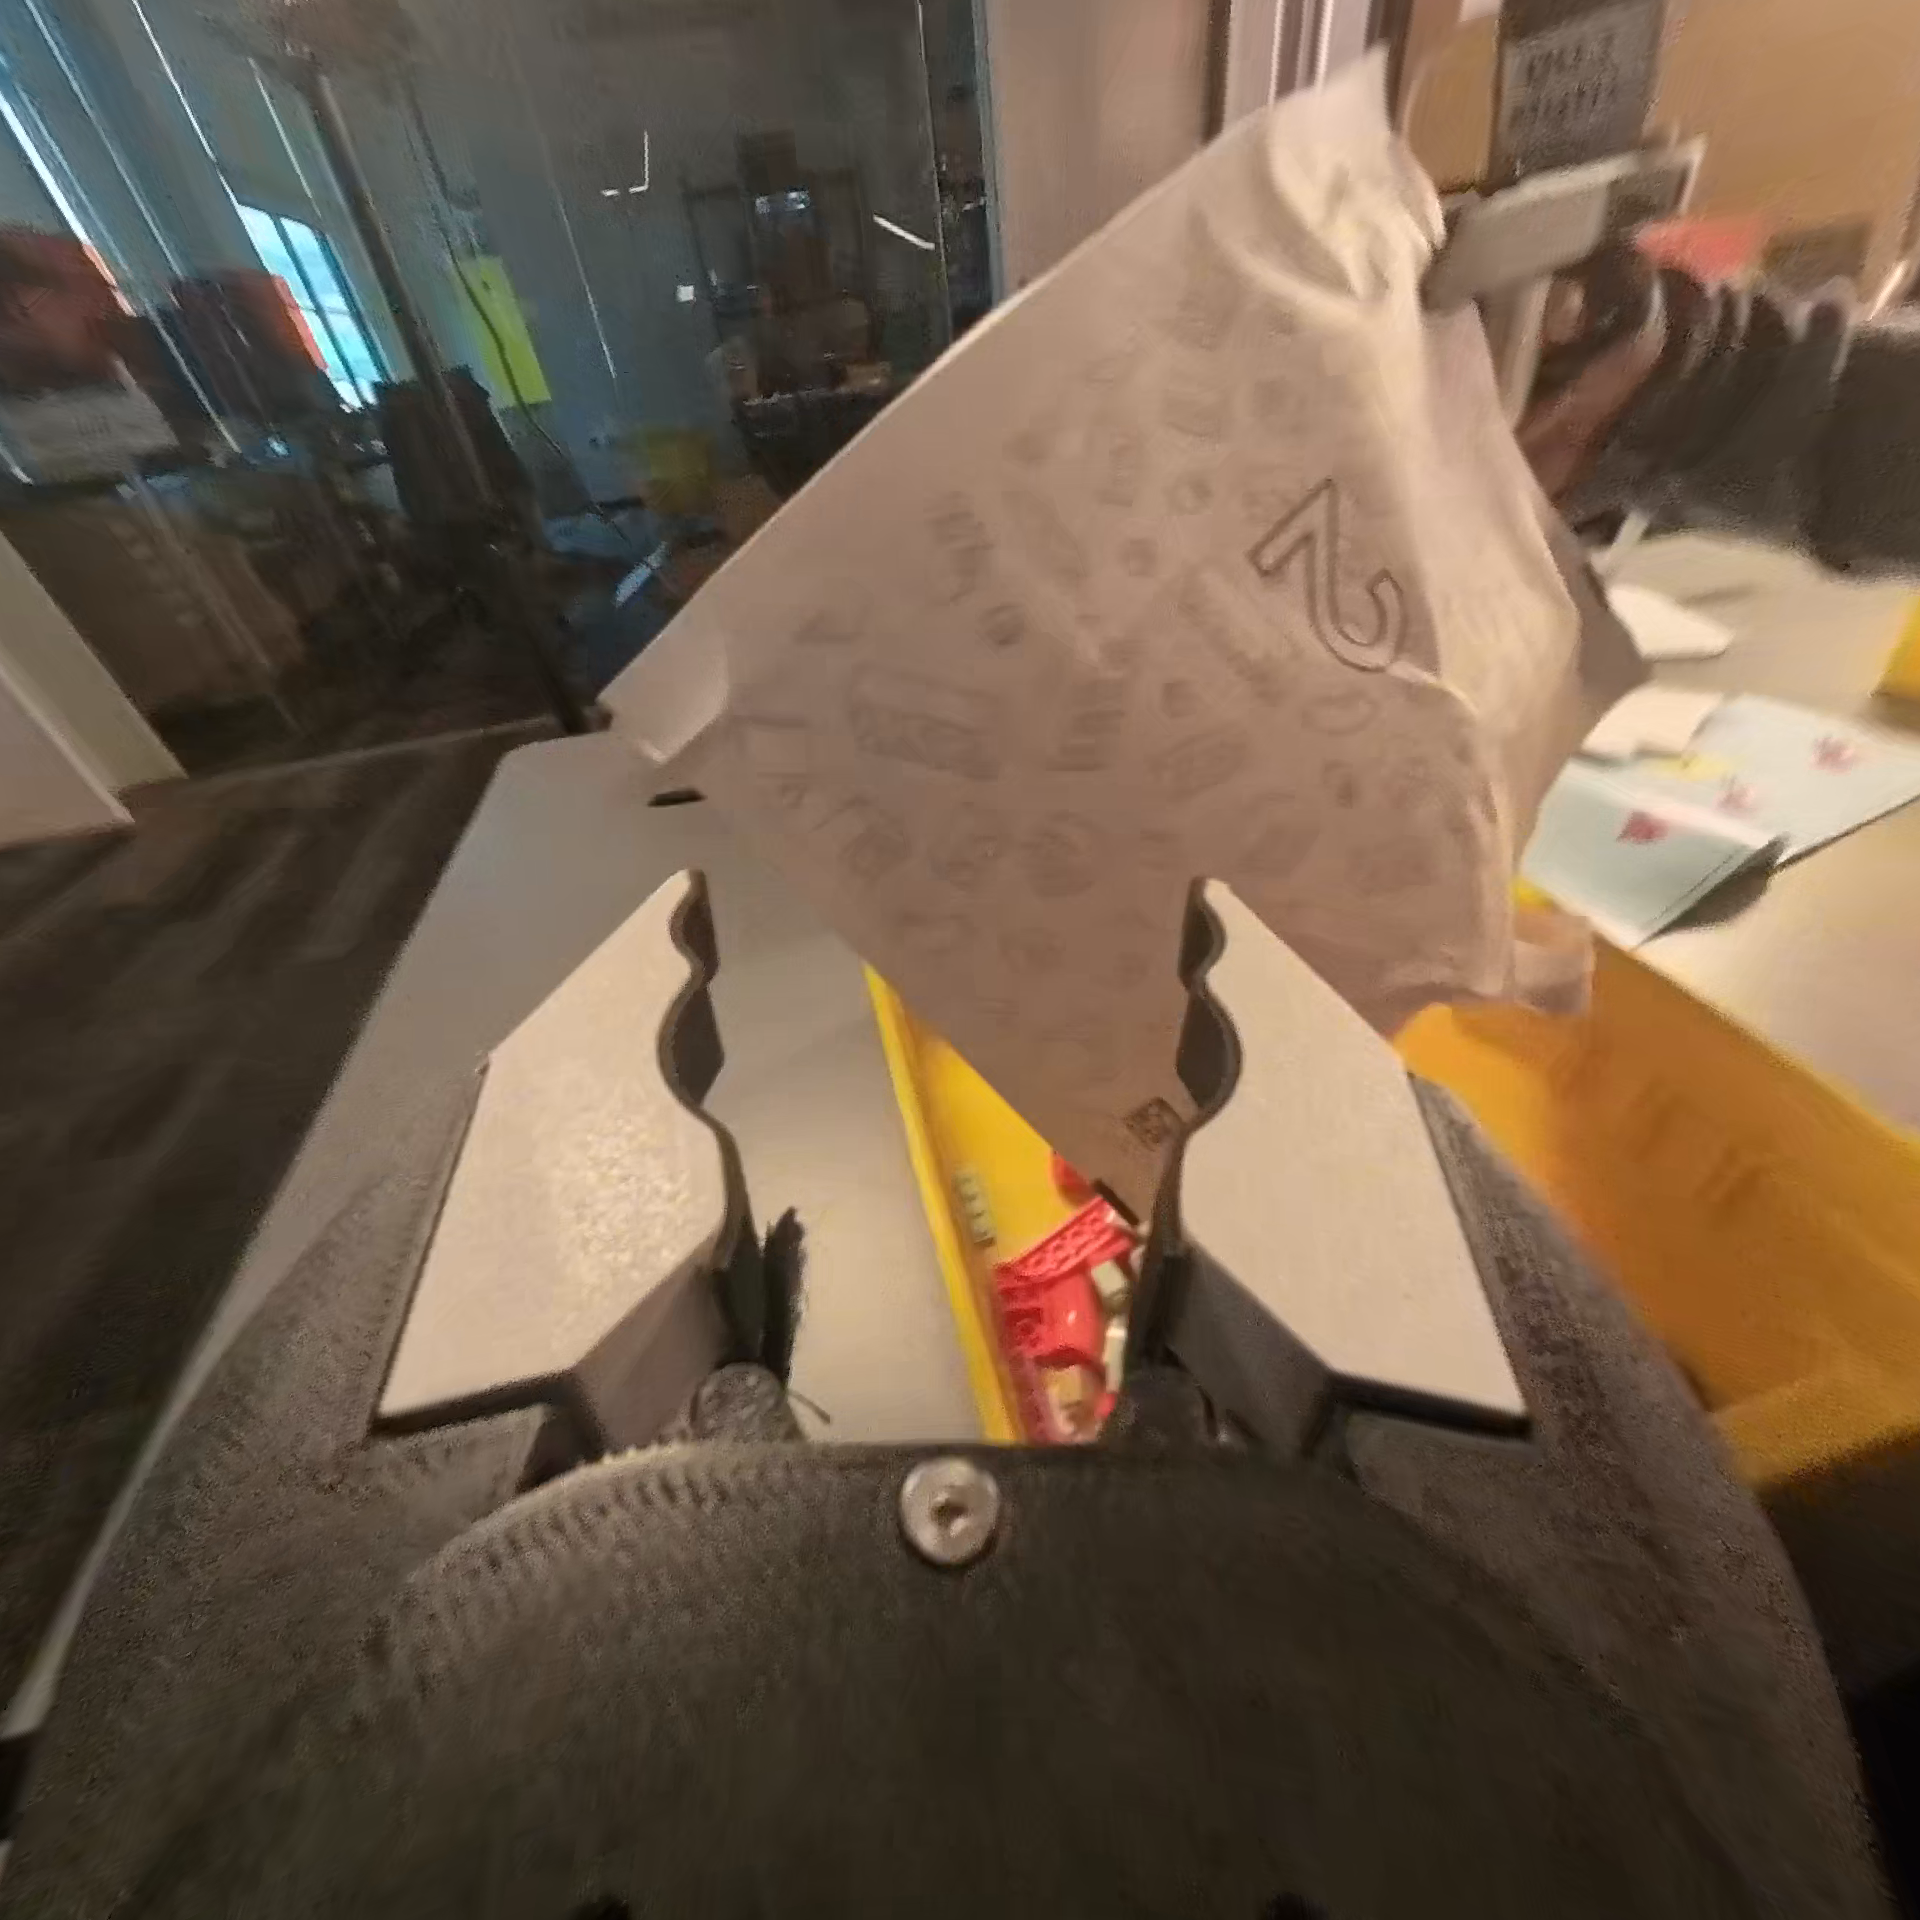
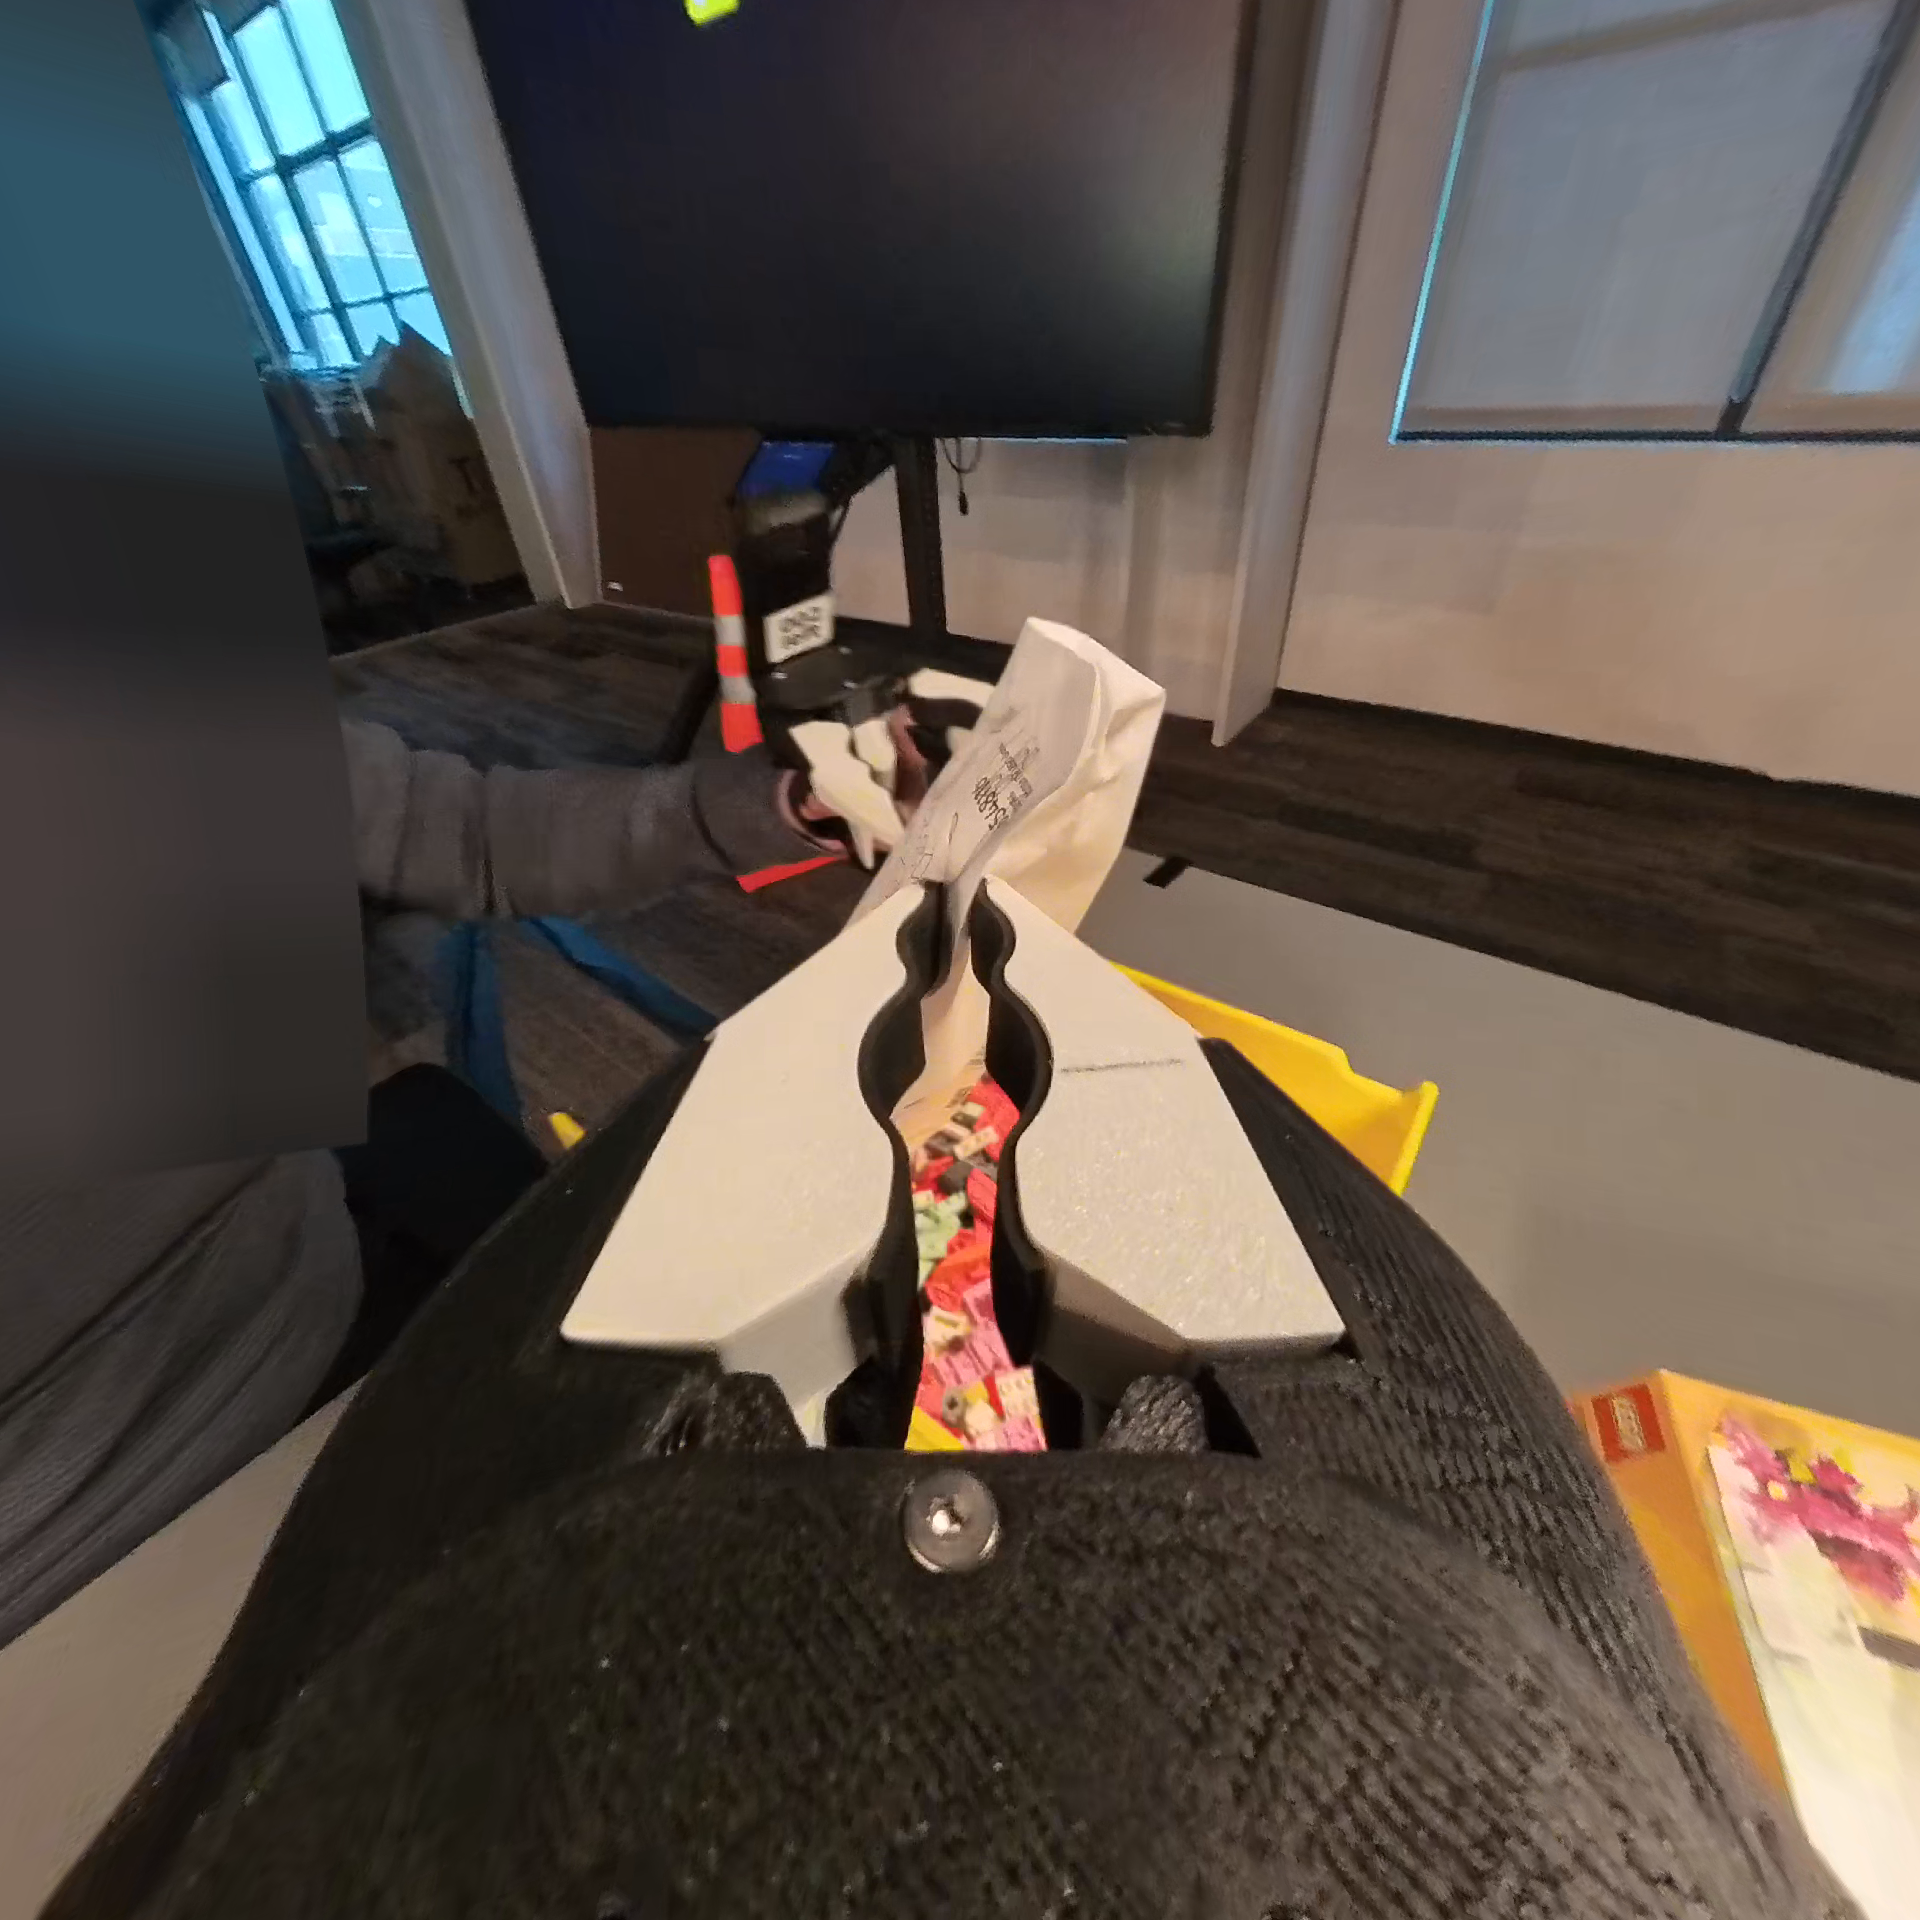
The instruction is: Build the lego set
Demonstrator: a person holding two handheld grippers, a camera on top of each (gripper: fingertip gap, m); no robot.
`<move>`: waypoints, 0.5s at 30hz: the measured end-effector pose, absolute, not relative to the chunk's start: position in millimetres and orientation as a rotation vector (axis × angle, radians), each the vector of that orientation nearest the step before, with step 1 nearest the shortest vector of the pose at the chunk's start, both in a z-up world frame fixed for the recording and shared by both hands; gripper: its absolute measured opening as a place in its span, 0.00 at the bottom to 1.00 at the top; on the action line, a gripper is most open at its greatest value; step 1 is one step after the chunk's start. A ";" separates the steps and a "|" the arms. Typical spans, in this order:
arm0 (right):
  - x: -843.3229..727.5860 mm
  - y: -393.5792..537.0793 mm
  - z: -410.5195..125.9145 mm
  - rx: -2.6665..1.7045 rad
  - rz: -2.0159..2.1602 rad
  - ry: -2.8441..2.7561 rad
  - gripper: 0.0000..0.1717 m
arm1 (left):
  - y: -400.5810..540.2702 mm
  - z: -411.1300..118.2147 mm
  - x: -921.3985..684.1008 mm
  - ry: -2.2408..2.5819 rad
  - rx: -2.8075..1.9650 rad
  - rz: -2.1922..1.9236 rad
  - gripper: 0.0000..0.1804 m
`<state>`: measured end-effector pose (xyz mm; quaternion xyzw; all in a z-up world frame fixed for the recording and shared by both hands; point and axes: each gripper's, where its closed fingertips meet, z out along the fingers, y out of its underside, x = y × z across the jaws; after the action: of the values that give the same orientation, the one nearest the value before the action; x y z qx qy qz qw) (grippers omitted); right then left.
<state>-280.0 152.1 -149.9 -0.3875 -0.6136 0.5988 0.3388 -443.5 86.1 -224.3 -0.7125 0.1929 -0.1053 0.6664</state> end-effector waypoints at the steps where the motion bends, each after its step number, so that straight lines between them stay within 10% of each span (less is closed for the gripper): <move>1: -277.5 150.6 -145.9 -0.985 1.572 -1.597 0.02 | 89.4 -222.9 -444.4 0.402 -1.612 -0.303 0.52; 4: -271.8 148.3 -135.6 -0.925 1.578 -1.597 0.02 | 93.5 -218.3 -435.9 0.376 -1.611 -0.550 0.50; 9: -266.3 157.7 -128.9 -0.885 1.449 -1.593 0.02 | 73.5 -183.9 -421.1 0.456 -1.426 -0.799 0.01; 15: -282.9 176.3 -152.0 -0.915 1.098 -1.619 0.02 | 72.1 -181.7 -422.5 0.528 -1.479 -0.376 0.00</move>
<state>-282.9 176.3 -152.0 -0.3736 -0.6611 0.4483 0.4716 -422.5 72.1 -181.7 -0.6616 0.2364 -0.1684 0.6914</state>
